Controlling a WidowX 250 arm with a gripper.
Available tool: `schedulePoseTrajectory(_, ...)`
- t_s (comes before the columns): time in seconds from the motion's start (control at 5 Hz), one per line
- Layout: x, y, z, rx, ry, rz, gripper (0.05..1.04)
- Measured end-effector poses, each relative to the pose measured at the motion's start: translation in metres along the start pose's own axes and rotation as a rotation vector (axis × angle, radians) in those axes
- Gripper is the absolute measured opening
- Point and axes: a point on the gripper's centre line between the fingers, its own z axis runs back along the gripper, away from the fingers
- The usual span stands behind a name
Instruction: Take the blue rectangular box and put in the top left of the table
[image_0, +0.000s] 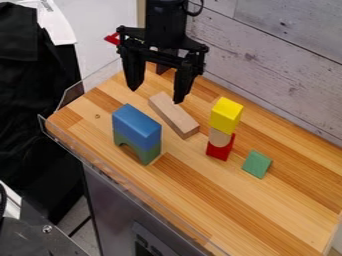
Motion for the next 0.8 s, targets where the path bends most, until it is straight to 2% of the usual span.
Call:
schedulePoseTrajectory(0.2,-0.002,0.0,-0.007,0.0,0.026,0.004,1.0)
schedulePoseTrajectory(0.4,-0.009,0.006,-0.01,0.004,0.061,0.206,1.0)
schedulePoseTrajectory(0.6,-0.019,0.019,-0.014,-0.044,0.021,0.455,1.0)
schedulePoseTrajectory(0.8,-0.027,0.03,-0.024,-0.128,0.038,0.635,1.0)
